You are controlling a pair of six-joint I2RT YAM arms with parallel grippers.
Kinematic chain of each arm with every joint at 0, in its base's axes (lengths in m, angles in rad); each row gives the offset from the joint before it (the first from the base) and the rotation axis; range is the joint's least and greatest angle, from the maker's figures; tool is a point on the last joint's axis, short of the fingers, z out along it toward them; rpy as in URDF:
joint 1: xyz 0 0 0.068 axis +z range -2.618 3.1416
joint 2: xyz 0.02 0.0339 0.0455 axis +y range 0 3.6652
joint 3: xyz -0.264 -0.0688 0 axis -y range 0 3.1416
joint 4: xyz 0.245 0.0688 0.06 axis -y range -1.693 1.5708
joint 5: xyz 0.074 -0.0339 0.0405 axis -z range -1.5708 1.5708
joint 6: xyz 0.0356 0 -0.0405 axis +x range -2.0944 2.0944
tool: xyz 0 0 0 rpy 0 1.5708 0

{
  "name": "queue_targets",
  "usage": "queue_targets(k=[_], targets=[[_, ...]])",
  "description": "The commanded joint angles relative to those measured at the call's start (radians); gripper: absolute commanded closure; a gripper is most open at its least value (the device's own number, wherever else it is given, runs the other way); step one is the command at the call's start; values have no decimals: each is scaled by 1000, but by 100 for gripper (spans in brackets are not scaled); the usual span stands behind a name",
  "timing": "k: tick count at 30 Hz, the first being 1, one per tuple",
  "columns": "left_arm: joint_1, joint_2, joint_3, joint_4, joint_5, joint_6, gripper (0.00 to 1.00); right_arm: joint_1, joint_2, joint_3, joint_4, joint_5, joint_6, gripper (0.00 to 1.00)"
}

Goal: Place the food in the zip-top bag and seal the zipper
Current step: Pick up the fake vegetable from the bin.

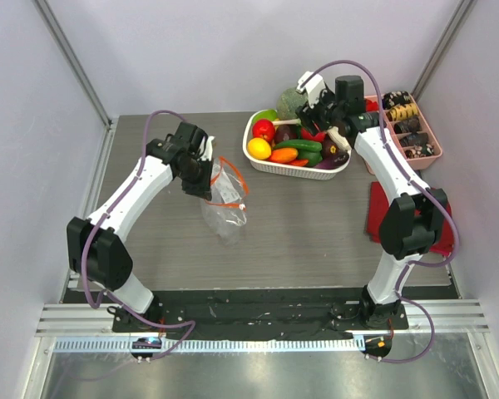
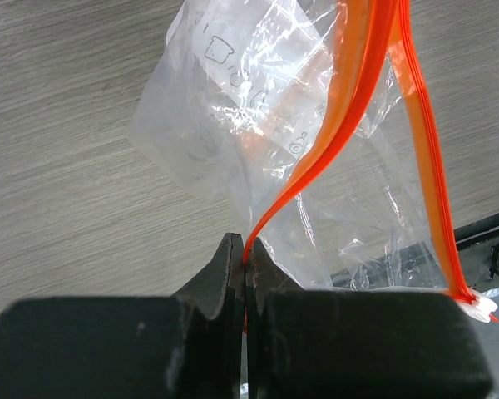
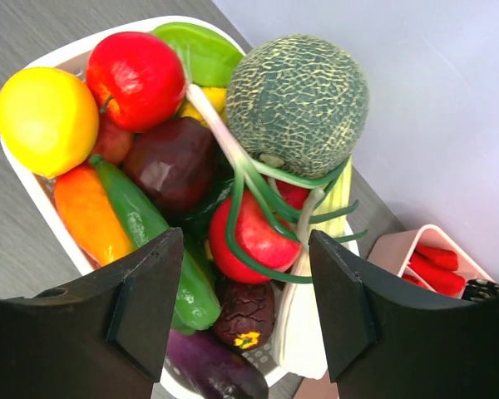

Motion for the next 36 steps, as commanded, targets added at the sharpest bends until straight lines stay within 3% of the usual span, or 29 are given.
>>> queue_targets(k=[1,11,21,36], targets=[[-3,3,35,20,12,14,100,-16,-6,54,68,62,-14,34],[-3,15,35,17,21,17,100,20,39,74,106,-6,-43,35],[-3,23,38,13,21,21,100,93,117,71,117,129,-223,40],[-4,44,46,5,46,21,100,119,194,62,103,255,-332,44]])
